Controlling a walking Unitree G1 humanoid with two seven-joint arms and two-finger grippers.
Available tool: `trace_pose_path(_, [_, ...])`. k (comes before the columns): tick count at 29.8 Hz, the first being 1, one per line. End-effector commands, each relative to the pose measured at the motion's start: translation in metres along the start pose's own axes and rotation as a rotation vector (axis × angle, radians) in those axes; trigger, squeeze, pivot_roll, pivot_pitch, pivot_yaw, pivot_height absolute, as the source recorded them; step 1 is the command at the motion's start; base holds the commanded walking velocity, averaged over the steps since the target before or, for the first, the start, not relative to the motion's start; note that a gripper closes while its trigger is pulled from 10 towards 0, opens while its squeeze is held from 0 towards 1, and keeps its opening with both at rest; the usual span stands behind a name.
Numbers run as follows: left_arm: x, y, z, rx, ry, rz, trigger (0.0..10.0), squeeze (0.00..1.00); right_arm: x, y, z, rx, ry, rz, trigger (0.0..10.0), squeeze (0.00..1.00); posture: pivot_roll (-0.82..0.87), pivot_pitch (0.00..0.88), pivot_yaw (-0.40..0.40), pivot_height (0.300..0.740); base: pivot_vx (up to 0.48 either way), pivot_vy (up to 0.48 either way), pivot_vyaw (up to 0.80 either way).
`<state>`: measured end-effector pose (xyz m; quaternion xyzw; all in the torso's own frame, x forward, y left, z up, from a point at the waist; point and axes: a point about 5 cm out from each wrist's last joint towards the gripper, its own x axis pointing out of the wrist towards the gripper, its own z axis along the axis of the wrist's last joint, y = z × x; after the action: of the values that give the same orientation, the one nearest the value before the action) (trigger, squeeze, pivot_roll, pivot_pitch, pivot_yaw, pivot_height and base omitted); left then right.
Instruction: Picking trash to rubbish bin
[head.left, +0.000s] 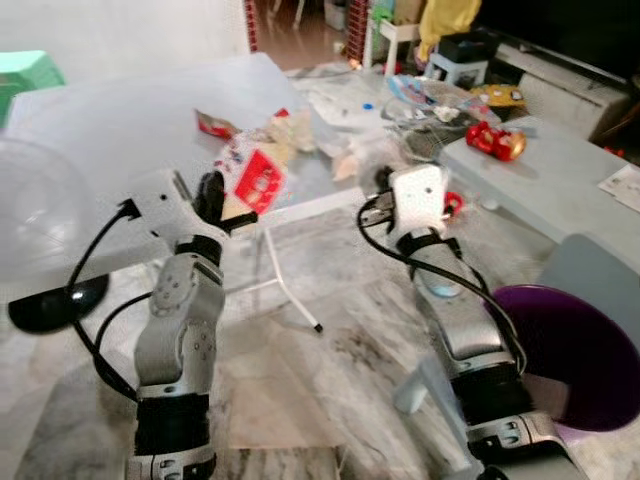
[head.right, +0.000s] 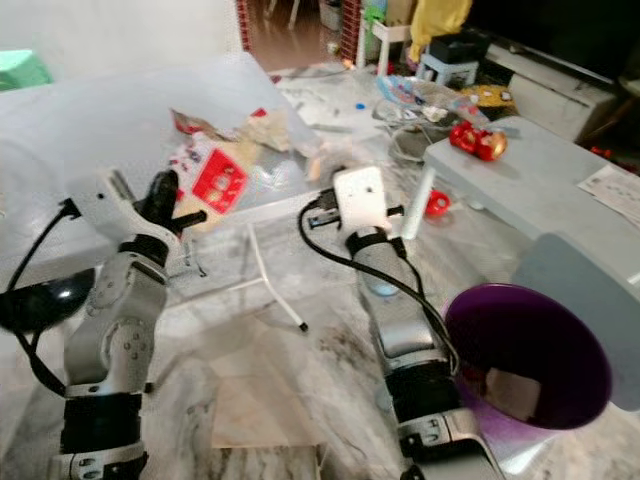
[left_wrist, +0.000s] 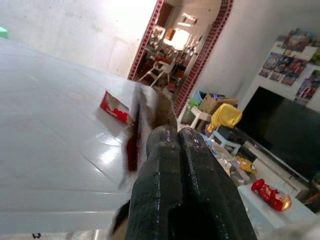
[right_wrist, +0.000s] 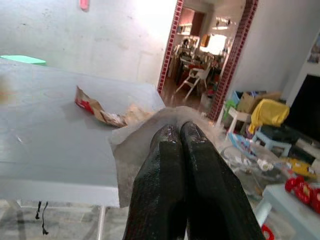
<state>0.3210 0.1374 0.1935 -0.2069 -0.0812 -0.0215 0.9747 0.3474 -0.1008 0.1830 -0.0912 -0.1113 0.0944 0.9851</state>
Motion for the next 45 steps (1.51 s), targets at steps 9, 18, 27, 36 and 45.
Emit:
trace_pose_path(9, [0.001, 0.002, 0.006, 0.019, -0.010, -0.001, 0.0, 0.00, 0.002, 0.006, 0.006, 0.013, -0.022, 0.011, 0.0, 0.00, 0.03, 0.042, 0.023, 0.740, 0.000, 0.480, 0.00])
trace_pose_path(18, [0.001, 0.000, 0.005, 0.021, -0.008, -0.009, 0.0, 0.00, 0.002, 0.003, 0.005, 0.007, -0.020, -0.001, 0.0, 0.00, 0.03, 0.041, 0.025, 0.740, 0.000, 0.272, 0.00])
trace_pose_path(27, [0.001, -0.003, 0.005, 0.029, -0.018, -0.035, 0.0, 0.00, 0.002, -0.005, 0.001, -0.014, 0.014, -0.048, 0.0, 0.00, 0.03, 0.043, 0.022, 0.740, 0.000, 0.000, -0.33])
trace_pose_path(36, [0.002, -0.006, 0.002, 0.025, -0.011, -0.057, 0.0, 0.00, 0.003, -0.005, 0.001, -0.019, 0.018, -0.051, 0.0, 0.00, 0.02, 0.039, 0.021, 0.740, 0.000, 0.000, -0.80])
trace_pose_path(45, [0.003, -0.008, 0.001, 0.029, -0.009, -0.072, 0.0, 0.00, 0.003, -0.007, 0.000, -0.025, 0.024, -0.064, 0.0, 0.00, 0.02, 0.035, 0.028, 0.740, 0.000, 0.000, -0.80])
